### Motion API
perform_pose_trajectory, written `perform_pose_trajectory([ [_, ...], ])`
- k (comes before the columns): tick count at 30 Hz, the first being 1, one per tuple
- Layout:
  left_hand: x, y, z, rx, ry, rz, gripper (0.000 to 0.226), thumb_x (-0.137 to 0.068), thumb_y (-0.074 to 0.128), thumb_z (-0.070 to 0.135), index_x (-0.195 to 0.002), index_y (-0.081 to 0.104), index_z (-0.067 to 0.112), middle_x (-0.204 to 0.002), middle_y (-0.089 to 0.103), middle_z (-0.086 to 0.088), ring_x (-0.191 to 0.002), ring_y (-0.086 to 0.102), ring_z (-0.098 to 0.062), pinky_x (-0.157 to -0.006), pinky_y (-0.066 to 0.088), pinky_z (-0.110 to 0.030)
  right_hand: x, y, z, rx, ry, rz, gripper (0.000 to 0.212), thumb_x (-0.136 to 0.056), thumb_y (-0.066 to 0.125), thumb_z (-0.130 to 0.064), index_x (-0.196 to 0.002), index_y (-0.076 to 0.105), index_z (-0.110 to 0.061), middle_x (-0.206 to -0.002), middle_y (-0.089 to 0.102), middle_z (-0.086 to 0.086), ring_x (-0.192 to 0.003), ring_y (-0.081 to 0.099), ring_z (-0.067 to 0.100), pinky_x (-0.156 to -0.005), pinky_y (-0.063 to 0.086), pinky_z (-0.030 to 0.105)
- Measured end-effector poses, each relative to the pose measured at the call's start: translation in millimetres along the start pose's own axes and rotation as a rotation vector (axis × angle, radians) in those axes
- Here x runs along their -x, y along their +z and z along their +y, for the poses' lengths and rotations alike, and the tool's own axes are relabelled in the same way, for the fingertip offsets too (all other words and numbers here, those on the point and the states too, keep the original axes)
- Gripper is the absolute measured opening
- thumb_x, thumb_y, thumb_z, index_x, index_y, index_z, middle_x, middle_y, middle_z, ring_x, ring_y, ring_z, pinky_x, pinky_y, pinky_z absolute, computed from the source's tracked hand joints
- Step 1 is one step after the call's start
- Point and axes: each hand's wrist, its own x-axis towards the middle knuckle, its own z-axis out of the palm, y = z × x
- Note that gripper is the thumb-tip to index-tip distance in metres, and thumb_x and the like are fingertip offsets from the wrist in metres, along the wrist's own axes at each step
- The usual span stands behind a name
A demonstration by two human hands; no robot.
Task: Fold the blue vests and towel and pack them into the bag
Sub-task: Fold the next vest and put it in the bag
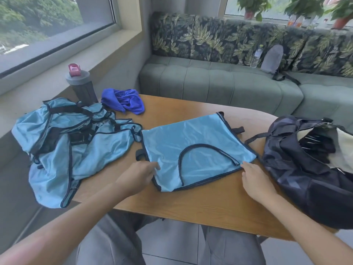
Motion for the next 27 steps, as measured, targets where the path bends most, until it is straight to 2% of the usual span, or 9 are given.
perform_pose_trajectory([
  [2,8.7,14.0,14.5,0.056,0.049,-0.028,0.02,-0.104,0.049,0.019,-0.117,0.064,0.02,-0.101,0.07,0.003,-0.095,0.066,-0.018,-0.079,0.051,-0.031,-32.1,-11.3,2.2,0.036,0.006,-0.047,0.028,-0.102,0.043,-0.011,-0.125,0.059,-0.008,-0.129,0.058,0.013,-0.12,0.053,0.029,-0.096,0.046,0.039],
  [5,18.4,34.4,46.5,0.142,0.141,-0.041,0.016,-0.103,0.051,0.02,-0.111,0.064,0.016,-0.09,0.069,0.0,-0.085,0.065,-0.019,-0.074,0.049,-0.032,-85.4,-20.2,10.1,0.121,-0.02,-0.126,0.028,-0.097,0.041,-0.006,-0.116,0.062,-0.007,-0.123,0.059,0.013,-0.111,0.056,0.035,-0.093,0.05,0.045],
  [9,17.8,45.7,89.9,0.327,0.141,-0.104,0.019,-0.103,0.054,0.023,-0.117,0.067,0.023,-0.081,0.062,0.02,-0.078,0.058,0.005,-0.072,0.044,-0.016,-134.2,-14.7,15.1,0.13,-0.022,-0.097,0.01,-0.084,0.043,-0.01,-0.085,0.053,-0.012,-0.106,0.056,0.013,-0.094,0.057,0.037,-0.078,0.053,0.047],
  [12,5.3,36.5,93.9,0.384,0.137,-0.057,0.018,-0.103,0.056,0.019,-0.114,0.069,0.022,-0.099,0.069,0.019,-0.092,0.061,0.002,-0.079,0.045,-0.012,-112.4,-21.0,-22.8,0.066,-0.054,-0.006,0.022,-0.093,0.045,-0.006,-0.11,0.058,-0.007,-0.126,0.052,0.014,-0.117,0.052,0.038,-0.091,0.049,0.046],
  [15,-6.7,23.1,64.8,0.296,0.091,0.043,0.017,-0.102,0.057,0.019,-0.113,0.069,0.022,-0.11,0.07,0.012,-0.105,0.061,-0.007,-0.089,0.047,-0.021,-67.9,-16.4,-56.1,-0.05,-0.135,-0.041,0.04,-0.101,0.046,-0.012,-0.141,0.051,-0.007,-0.147,0.047,0.011,-0.138,0.04,0.029,-0.113,0.034,0.041],
  [18,-13.4,11.8,16.6,0.109,0.012,0.152,0.016,-0.097,0.061,0.014,-0.109,0.071,0.018,-0.104,0.069,0.003,-0.105,0.062,-0.019,-0.086,0.052,-0.04,-11.5,-6.7,-81.1,-0.173,-0.197,-0.137,0.04,-0.105,0.047,-0.019,-0.144,0.05,-0.016,-0.15,0.046,0.0,-0.142,0.036,0.017,-0.116,0.028,0.031],
  [23,-2.5,4.9,-19.3,0.091,-0.124,0.145,0.01,-0.1,0.059,0.017,-0.097,0.069,0.016,-0.086,0.065,0.008,-0.084,0.062,-0.018,-0.071,0.045,-0.035,52.4,17.7,-86.6,-0.179,-0.385,-0.204,0.038,-0.103,0.049,-0.01,-0.14,0.056,-0.017,-0.142,0.052,-0.007,-0.136,0.042,0.007,-0.113,0.029,0.017],
  [25,5.9,5.6,-16.4,0.114,-0.101,0.122,0.011,-0.1,0.058,0.02,-0.093,0.066,0.018,-0.079,0.064,0.011,-0.077,0.06,-0.014,-0.071,0.049,-0.038,57.3,23.2,-75.3,-0.146,-0.361,-0.202,0.037,-0.103,0.049,-0.009,-0.138,0.058,-0.014,-0.143,0.054,-0.007,-0.137,0.042,0.008,-0.109,0.02,0.008],
  [27,12.2,7.2,-9.4,0.126,-0.07,0.076,0.008,-0.099,0.06,0.021,-0.096,0.067,0.02,-0.075,0.063,0.013,-0.073,0.061,-0.013,-0.07,0.049,-0.036,57.4,22.2,-63.4,-0.124,-0.33,-0.164,0.033,-0.103,0.051,-0.01,-0.133,0.063,-0.013,-0.139,0.057,-0.007,-0.133,0.046,0.009,-0.107,0.023,0.01],
])
